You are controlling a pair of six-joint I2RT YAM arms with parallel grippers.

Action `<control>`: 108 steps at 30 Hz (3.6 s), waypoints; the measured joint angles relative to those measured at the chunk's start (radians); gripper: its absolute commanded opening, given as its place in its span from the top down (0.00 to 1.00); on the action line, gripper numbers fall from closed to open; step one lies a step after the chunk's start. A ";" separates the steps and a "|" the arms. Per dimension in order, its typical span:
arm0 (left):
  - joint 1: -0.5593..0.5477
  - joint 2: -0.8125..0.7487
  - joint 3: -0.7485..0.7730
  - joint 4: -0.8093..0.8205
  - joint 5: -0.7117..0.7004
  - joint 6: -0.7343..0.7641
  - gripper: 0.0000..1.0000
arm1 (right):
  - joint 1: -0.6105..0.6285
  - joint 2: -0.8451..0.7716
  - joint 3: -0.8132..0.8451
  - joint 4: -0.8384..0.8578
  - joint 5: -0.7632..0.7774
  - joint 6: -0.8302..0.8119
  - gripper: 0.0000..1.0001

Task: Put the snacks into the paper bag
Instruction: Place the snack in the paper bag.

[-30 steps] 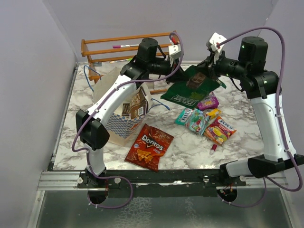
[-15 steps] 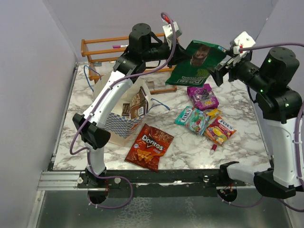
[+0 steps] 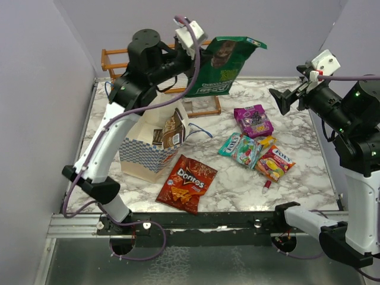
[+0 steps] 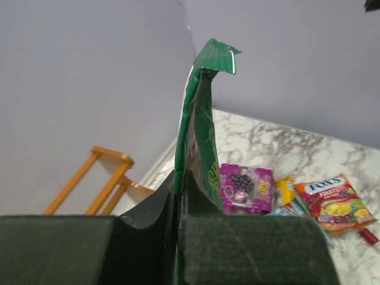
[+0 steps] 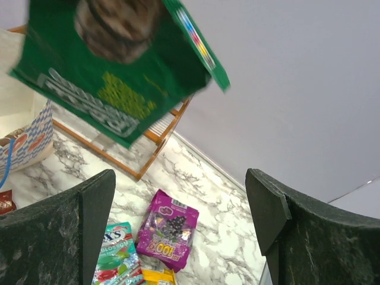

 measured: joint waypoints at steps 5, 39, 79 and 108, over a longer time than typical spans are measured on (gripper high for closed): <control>0.000 -0.155 -0.041 -0.040 -0.123 0.106 1.00 | -0.010 0.000 -0.033 0.000 0.000 0.000 0.09; 0.053 -0.446 -0.528 -0.205 -0.647 0.591 1.00 | -0.056 -0.006 -0.139 0.023 -0.022 0.000 0.09; 0.156 -0.709 -1.123 -0.104 -0.769 0.573 0.84 | -0.076 0.035 -0.248 0.035 -0.178 0.015 0.09; 0.192 -0.623 -0.904 -0.170 -0.665 0.495 0.15 | -0.076 0.008 -0.531 0.088 -0.143 0.002 0.09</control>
